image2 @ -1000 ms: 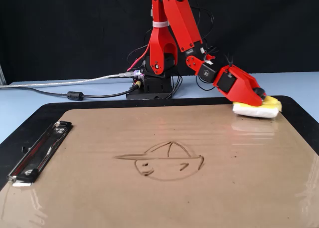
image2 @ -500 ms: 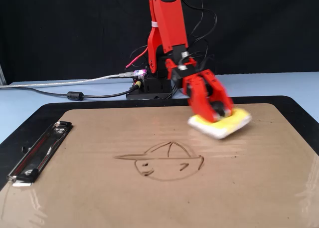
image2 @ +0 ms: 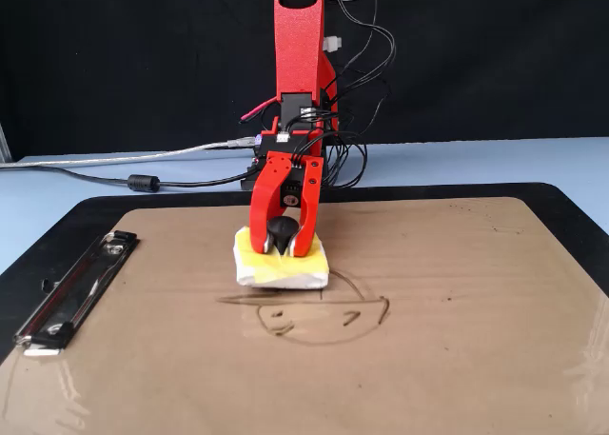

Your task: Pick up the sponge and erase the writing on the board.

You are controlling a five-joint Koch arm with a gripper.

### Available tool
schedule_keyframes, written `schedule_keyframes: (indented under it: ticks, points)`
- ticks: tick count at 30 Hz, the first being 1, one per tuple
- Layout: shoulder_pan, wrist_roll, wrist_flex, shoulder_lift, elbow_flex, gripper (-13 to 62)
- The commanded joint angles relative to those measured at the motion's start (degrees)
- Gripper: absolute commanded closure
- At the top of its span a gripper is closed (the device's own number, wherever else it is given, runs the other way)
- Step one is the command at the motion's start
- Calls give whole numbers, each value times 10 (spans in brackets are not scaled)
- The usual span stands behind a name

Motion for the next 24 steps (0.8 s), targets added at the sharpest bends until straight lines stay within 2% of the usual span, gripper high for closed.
schedule_keyframes:
  ticks: [1,3,8,9,13,14,16,19,21,22,24]
  points:
    - [13,-13,-25,3,0,571]
    - [18,-24,-29,-55,-62,570]
    - [35,-26,-27,-291,-345,570]
    - [45,-27,-25,-282,-329,571]
    - [79,-25,-24,-33,-41,571]
    - [91,-25,-23,-4,-11,571]
    - [98,-25,-21,-44,-69,571]
    - [97,-25,-21,-236,-291,571]
    - [98,-25,-21,-314,-384,571]
    - [98,-25,-22,-303,-361,571]
    - [98,-26,-24,-200,-218,571]
